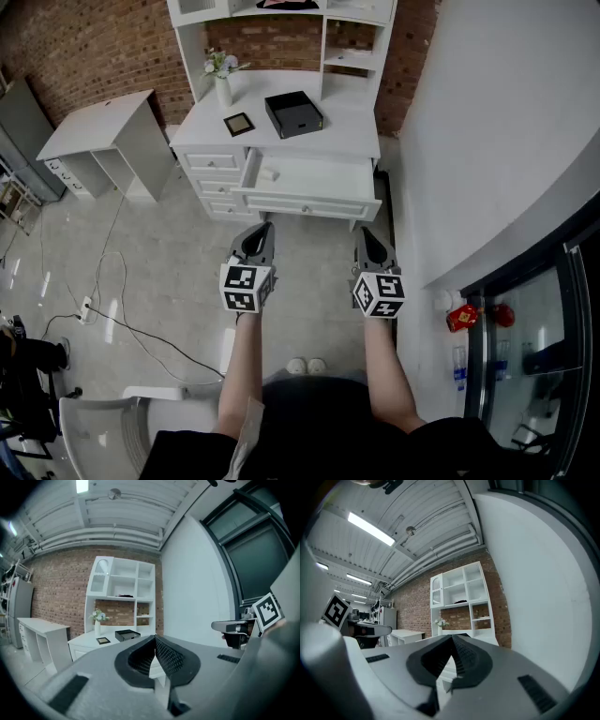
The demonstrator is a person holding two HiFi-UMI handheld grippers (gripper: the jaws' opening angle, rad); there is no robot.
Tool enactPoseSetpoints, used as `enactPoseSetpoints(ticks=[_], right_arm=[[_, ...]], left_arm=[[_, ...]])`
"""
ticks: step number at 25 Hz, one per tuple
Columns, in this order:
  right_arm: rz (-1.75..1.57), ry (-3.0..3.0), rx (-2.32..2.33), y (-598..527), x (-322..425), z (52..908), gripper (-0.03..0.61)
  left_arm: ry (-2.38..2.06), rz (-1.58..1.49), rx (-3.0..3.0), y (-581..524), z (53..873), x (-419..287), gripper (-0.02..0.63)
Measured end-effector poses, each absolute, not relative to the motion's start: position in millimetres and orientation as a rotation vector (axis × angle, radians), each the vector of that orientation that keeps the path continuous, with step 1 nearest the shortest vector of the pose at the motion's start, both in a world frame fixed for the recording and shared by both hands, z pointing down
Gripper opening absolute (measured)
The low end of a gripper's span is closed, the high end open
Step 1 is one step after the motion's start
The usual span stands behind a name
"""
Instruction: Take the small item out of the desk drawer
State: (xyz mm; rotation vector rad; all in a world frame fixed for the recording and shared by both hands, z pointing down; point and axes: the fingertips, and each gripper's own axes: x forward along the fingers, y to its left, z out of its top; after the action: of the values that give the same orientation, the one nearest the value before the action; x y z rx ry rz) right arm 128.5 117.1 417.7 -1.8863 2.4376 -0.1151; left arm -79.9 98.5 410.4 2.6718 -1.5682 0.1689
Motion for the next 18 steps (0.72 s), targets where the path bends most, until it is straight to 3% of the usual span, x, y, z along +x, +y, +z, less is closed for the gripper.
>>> enactPoseSetpoints(ticks=[18], right_arm=[[-0.179, 2.412, -1.852, 119.8, 124.2, 425.2, -0.002]], left_arm=[[-1.513, 0.197, 2.652, 102.4, 431.4, -79.0, 0.009]])
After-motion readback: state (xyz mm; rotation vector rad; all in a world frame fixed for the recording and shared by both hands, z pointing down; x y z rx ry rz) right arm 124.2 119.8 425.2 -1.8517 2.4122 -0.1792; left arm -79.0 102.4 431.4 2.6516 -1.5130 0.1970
